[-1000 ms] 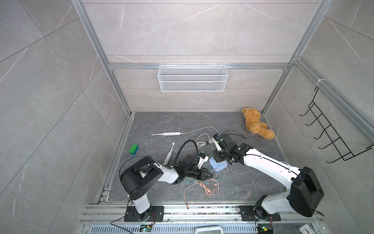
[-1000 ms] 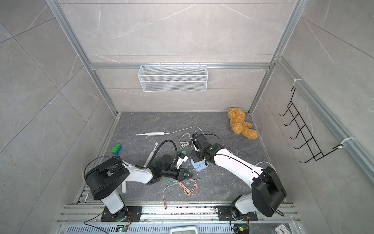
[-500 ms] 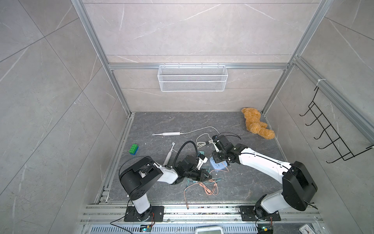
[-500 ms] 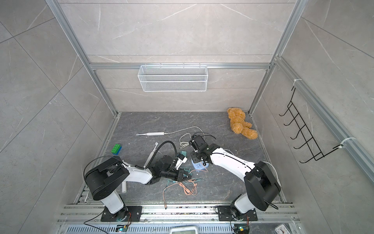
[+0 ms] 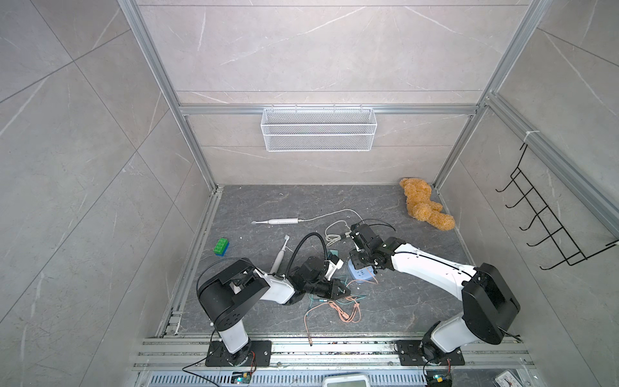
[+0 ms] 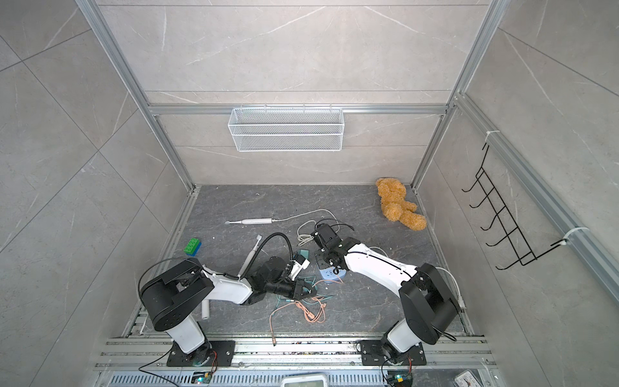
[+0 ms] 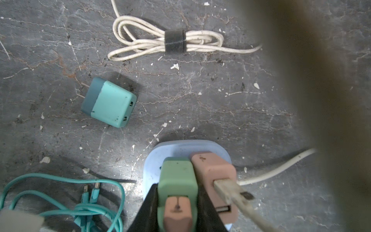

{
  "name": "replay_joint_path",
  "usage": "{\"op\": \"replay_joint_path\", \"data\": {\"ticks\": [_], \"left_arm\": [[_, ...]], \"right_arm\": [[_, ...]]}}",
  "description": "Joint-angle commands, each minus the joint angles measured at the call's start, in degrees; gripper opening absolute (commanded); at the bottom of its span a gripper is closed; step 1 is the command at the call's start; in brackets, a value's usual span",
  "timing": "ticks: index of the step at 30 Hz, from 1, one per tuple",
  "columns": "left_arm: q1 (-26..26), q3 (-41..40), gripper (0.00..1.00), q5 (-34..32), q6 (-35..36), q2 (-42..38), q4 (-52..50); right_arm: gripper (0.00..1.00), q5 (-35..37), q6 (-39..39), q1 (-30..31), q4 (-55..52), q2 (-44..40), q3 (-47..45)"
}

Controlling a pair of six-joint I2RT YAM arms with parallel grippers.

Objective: Charge the electric toothbrush
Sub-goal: Insert the plug into the socket.

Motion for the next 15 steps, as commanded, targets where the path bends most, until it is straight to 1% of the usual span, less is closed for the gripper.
{"op": "replay_joint_path", "data": {"ticks": [1,4,7,11,15], "left_arm": [[0.3,1.1,0.00,0.6,1.1,0.0,-0.4],[0.3,1.0,0.00,0.6,1.0,-0.2,-0.6],[0.3,0.6,0.00,0.3,1.1,-0.8,-0.6],[0.3,0.6,0.00,0.2,1.1,-1.0,-0.7],[0.3,0.7,0.00,0.0,1.3,-1.4,-1.2]], "right_arm": [[0.00,0.6,2.2,0.1,-3.2,1.5,1.4],[0.00,2.3,2.2,0.1,-5.0,5.5,2.6],[0.00,1.8,2.5,0.2,-4.9,8.1,2.5],[0.00,2.4,3.5,0.2,-4.6,9.0,1.6],[0.00,1.4,4.0,0.2,-6.6,8.4,2.1]]}}
